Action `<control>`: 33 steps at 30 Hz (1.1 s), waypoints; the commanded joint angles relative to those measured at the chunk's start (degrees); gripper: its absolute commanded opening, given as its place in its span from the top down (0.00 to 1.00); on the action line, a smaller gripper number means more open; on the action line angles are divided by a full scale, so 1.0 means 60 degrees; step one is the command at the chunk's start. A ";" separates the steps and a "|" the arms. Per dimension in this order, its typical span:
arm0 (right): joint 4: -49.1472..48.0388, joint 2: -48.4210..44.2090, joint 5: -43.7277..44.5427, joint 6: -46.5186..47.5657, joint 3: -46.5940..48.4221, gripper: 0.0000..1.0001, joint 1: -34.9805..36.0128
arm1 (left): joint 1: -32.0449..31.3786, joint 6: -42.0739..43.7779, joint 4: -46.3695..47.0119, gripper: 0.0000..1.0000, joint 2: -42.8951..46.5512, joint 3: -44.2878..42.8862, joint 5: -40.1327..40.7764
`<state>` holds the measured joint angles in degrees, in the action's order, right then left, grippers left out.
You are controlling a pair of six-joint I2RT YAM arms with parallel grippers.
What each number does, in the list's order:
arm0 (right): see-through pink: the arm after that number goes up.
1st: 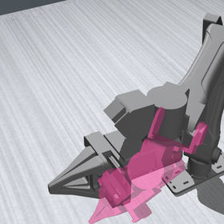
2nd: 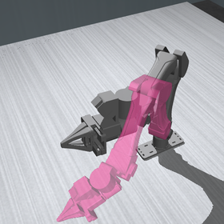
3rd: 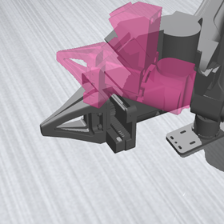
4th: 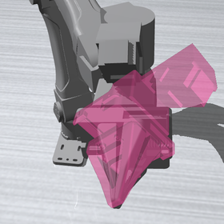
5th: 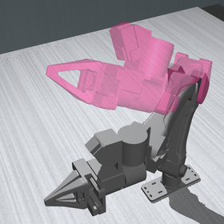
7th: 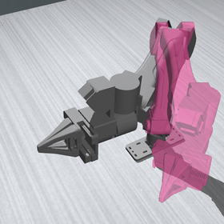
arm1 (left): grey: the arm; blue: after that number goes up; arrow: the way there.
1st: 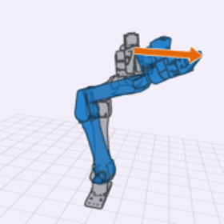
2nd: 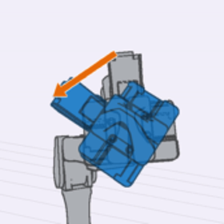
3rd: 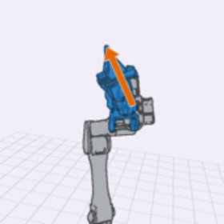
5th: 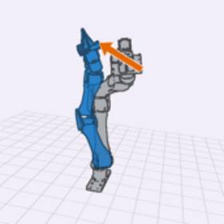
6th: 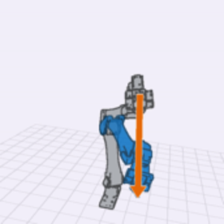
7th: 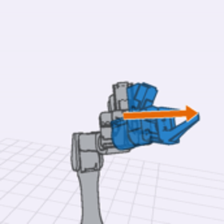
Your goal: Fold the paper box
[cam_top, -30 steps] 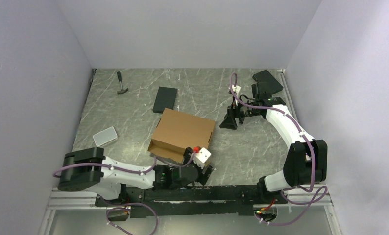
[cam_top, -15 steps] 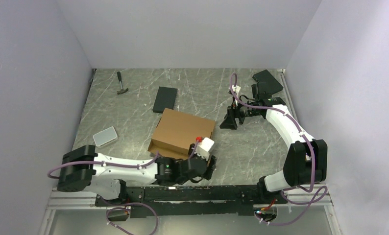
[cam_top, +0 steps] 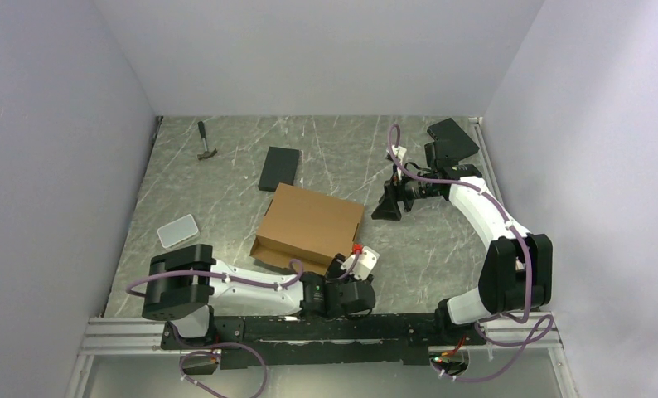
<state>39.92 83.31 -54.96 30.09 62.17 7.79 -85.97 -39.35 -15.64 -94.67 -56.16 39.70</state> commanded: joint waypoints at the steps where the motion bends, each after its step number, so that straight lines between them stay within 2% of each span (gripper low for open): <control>1: 0.0067 0.0113 -0.0442 0.0321 0.0122 0.27 -0.0039 | -0.0056 0.0425 0.0582 0.42 -0.0124 -0.0011 0.0673; 7: 0.0085 0.0123 -0.0449 0.0318 0.0137 0.27 -0.0039 | 0.0008 0.1260 0.1831 0.44 -0.0329 0.0134 0.0432; 17: 0.0098 0.0134 -0.0467 0.0319 0.0141 0.27 -0.0042 | 0.0334 0.1163 0.2015 0.58 -0.0656 0.0274 0.0169; 21: 0.0099 0.0136 -0.0478 0.0321 0.0141 0.27 -0.0053 | 0.0370 0.1097 0.1997 0.71 -0.0700 0.0285 0.0111; 23: 0.0099 0.0127 -0.0479 0.0305 0.0141 0.27 -0.0052 | 0.0376 0.1066 0.2072 0.84 -0.0687 0.0341 0.0040; 27: 0.0126 0.0113 -0.0540 0.0331 0.0117 0.27 -0.0047 | 0.0401 0.0855 0.2140 1.00 -0.0557 0.0596 -0.0085; 33: -0.0114 0.0001 -0.0854 0.0098 -0.0055 0.27 -0.0013 | 0.0398 0.0482 0.2412 1.00 0.0011 0.1340 -0.0041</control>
<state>40.60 84.23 -56.36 30.46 62.17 7.79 -83.88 -34.15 -1.63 -97.58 -51.57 39.70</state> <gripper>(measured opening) 0.724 0.012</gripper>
